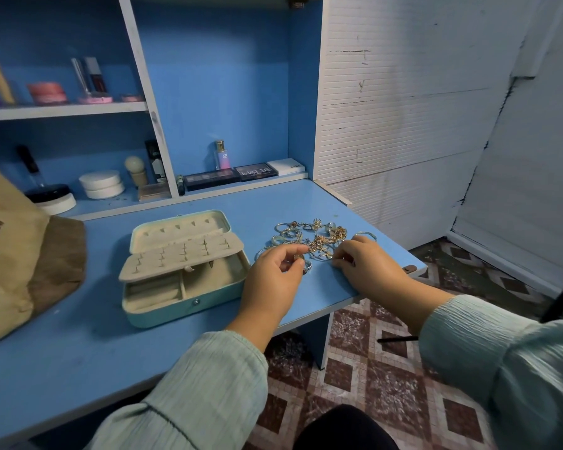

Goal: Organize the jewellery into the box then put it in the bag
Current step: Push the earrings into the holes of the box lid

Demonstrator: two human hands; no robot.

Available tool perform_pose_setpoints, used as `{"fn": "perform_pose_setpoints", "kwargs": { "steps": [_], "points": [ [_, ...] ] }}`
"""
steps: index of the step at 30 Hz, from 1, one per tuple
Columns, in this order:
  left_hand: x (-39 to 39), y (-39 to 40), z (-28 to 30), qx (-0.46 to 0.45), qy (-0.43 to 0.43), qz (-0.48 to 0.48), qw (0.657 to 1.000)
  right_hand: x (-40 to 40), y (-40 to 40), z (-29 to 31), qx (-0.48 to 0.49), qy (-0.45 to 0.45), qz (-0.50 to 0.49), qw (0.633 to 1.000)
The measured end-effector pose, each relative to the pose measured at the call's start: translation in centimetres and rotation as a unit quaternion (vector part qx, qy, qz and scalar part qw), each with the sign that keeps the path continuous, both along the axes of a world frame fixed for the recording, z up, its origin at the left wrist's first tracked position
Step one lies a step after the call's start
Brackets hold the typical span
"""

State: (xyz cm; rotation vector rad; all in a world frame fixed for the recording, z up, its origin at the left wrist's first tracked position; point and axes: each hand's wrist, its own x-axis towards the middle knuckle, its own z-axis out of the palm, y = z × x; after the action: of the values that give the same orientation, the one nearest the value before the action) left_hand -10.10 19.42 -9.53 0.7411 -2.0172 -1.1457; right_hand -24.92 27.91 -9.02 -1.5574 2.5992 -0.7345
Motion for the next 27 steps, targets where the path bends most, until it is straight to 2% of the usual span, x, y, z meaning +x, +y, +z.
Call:
{"fn": "perform_pose_setpoints", "kwargs": {
  "steps": [10,16,23,25,27],
  "points": [
    [0.0,0.0,0.1,0.027,0.012,0.003,1.0,0.6,0.9,0.1,-0.102,-0.032,-0.004,0.994],
    [0.0,0.2,0.2,0.035,0.045,-0.001,0.998,1.8,0.8,1.0,-0.125,-0.077,-0.005,0.989],
    [1.7,0.8,1.7,0.123,0.087,0.023,0.988,3.9,-0.5,2.0,-0.127,-0.12,0.015,0.984],
    [2.5,1.2,2.2,0.14,0.085,0.009,0.987,4.6,-1.2,2.6,-0.137,-0.154,0.016,0.978],
    [3.3,1.2,2.5,0.137,0.07,-0.007,0.988,5.3,-2.0,3.2,-0.157,-0.226,0.011,0.961]
  ]
}}
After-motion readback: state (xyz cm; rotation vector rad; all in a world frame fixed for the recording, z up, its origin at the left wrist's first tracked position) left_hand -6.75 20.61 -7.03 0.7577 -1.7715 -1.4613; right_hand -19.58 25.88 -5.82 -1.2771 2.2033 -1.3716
